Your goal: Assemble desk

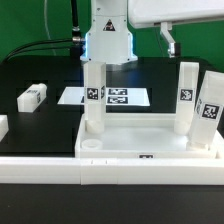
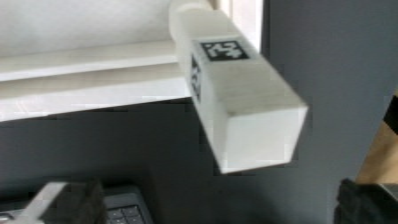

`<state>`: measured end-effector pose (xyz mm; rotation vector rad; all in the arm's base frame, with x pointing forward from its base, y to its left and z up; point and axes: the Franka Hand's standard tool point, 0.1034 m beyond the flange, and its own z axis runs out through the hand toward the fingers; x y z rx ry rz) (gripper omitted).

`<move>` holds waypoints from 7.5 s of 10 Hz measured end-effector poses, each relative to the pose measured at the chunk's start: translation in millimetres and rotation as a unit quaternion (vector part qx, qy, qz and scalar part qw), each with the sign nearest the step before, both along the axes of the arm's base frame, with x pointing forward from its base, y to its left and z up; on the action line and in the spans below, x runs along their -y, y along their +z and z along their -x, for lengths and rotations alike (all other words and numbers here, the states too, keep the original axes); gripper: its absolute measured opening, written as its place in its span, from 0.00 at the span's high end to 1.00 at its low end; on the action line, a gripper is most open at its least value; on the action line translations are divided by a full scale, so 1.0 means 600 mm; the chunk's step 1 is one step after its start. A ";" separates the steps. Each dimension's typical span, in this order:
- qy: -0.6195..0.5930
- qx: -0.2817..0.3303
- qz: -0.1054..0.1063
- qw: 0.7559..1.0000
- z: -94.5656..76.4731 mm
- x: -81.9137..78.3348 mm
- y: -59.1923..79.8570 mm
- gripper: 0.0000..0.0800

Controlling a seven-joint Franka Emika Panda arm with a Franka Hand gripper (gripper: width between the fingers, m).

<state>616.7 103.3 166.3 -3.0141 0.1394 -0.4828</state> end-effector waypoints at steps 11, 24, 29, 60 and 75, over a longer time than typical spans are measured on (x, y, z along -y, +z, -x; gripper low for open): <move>0.007 -0.141 0.050 0.989 -0.017 -0.033 -0.040 0.19; 0.010 -0.143 0.056 0.988 -0.023 -0.012 -0.070 0.64; -0.083 -0.145 0.039 0.985 -0.022 -0.013 -0.071 0.64; -0.082 -0.164 0.052 0.982 -0.029 -0.036 -0.072 0.19; -0.170 -0.159 0.023 0.972 -0.029 -0.028 -0.076 0.64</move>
Offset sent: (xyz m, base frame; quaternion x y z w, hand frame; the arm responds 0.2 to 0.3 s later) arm 0.0000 0.0000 0.0000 0.0000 -0.1296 0.0000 0.9916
